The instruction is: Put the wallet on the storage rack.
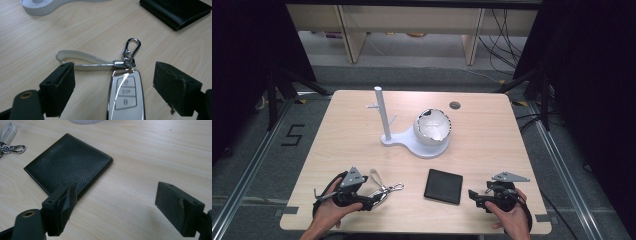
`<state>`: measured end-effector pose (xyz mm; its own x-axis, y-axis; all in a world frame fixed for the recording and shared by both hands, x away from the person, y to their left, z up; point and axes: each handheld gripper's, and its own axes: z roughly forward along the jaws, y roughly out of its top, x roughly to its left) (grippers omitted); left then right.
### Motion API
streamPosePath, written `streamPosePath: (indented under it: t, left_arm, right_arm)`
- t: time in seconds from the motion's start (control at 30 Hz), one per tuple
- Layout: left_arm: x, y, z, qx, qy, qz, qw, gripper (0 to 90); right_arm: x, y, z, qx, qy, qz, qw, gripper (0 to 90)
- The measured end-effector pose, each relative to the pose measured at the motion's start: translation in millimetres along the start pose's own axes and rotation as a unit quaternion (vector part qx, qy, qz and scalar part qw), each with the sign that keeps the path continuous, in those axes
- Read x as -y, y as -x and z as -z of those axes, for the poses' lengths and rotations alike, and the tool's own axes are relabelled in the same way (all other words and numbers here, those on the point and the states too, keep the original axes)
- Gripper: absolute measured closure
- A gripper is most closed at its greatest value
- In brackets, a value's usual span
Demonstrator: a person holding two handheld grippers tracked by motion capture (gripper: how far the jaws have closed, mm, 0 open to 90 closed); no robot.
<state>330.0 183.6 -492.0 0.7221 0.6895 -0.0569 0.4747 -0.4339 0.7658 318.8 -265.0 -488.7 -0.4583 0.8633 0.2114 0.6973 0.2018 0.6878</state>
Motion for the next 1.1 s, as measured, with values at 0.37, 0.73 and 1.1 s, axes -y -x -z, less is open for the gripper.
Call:
streamPosePath:
  t: [0.37,0.73,1.1]
  left_arm:
    - [-43.5,27.4,-33.6,0.03,-0.001,-0.09,0.9955,61.6]
    - [-66.2,45.4,-75.7,0.072,-0.025,-0.105,0.9915,84.6]
    - [-71.7,56.2,-103.8,0.086,-0.047,-0.11,0.9891,87.8]
  right_arm:
    - [1.1,-5.0,-1.8,-0.025,0.008,-0.038,0.9989,18.5]
    - [0.2,-5.9,-8.0,-0.054,0.0,-0.033,0.998,19.3]
    - [-0.6,-5.6,-13.7,-0.065,-0.004,-0.043,0.997,20.1]
